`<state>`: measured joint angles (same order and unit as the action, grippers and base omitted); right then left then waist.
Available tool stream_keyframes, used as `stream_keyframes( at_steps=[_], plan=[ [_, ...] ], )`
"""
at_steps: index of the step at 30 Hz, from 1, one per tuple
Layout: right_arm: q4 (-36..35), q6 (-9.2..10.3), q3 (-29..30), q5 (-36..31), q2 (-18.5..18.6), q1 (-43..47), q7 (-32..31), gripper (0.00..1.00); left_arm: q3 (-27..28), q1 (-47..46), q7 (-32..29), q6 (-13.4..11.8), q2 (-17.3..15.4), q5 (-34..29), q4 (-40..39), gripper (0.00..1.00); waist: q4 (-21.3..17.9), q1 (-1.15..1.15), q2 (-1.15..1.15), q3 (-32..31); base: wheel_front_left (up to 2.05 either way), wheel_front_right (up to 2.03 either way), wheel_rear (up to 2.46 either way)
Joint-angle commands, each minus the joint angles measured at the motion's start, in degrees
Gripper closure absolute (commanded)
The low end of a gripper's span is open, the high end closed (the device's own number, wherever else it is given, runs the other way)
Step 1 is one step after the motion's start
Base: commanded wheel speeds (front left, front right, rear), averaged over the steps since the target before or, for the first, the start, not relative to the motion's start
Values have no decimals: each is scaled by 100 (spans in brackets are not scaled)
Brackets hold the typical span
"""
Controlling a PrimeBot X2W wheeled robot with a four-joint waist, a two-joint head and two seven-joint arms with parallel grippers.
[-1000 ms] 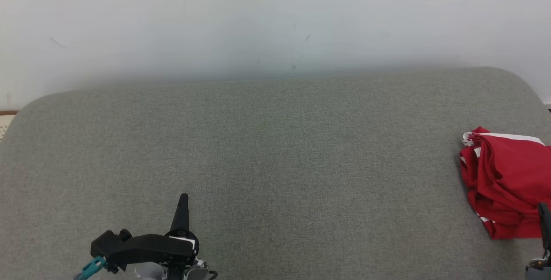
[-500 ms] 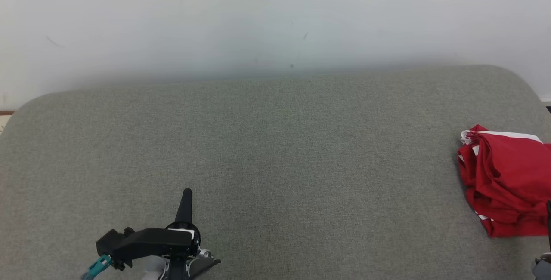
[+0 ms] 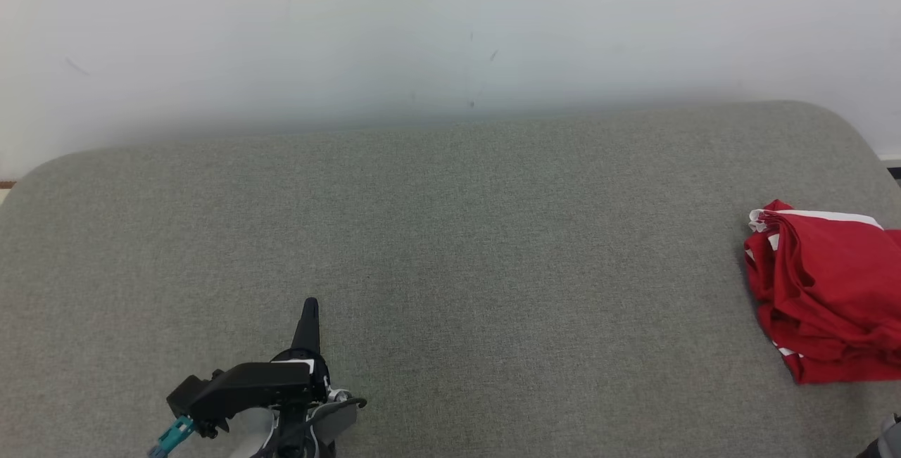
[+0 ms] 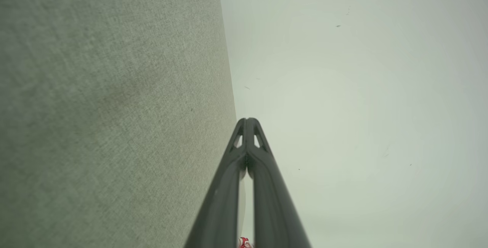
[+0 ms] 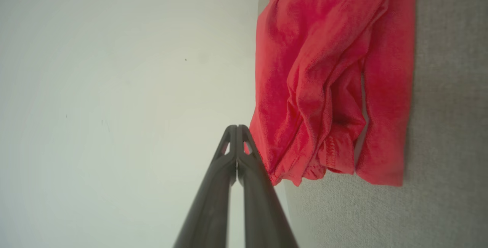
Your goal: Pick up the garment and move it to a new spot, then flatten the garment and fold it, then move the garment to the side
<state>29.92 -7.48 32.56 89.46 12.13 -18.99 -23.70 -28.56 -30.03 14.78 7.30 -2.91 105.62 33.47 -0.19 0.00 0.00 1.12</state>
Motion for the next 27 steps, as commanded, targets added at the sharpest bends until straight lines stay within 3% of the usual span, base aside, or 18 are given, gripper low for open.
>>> stream_keyframes(
  at_steps=[1,27],
  plan=[
    [54,-2,55,121,29,-46,-42,100,-21,-92,39,36,9,147,66,100,-3,0,0,2,0,0,0],
    [56,-2,102,64,-6,-70,-75,100,-19,-74,39,48,11,138,65,100,-5,0,0,4,0,0,0]
  ],
)
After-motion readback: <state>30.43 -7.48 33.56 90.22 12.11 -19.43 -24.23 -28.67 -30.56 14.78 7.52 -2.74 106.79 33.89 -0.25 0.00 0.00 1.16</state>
